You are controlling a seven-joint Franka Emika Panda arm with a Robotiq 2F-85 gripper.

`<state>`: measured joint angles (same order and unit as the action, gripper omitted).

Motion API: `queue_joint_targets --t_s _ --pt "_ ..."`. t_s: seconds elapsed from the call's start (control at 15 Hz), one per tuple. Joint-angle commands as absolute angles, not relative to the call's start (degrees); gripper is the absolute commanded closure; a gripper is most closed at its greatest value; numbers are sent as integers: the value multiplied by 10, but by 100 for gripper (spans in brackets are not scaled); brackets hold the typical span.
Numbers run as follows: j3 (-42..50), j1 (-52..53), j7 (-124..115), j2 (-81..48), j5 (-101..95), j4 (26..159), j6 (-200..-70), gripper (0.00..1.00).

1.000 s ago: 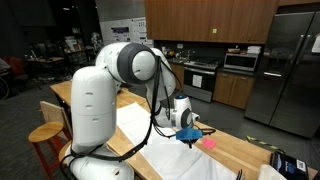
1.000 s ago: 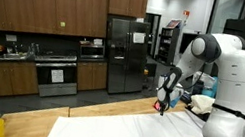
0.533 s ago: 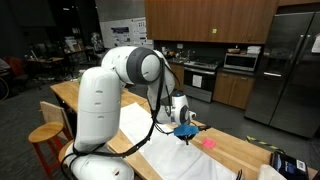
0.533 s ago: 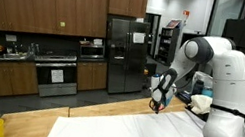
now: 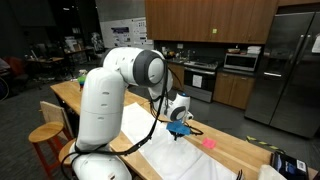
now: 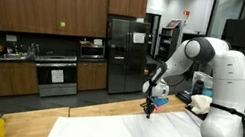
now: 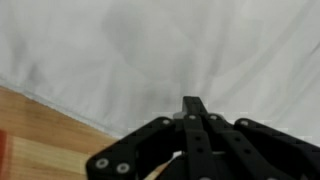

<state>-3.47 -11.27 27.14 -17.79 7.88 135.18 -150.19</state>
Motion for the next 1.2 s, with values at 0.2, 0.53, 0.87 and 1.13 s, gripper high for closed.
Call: queue_joint_targets --t_s 0.2,0.53,0.87,1.13 --pt "-41 -132 288 -192 127 1325 -1480 100" --pt "-30 -126 268 -217 113 1311 -1475 100" --pt "-29 -126 261 -224 102 1309 -1483 100" --pt "-30 -126 261 -224 102 1309 -1483 100"
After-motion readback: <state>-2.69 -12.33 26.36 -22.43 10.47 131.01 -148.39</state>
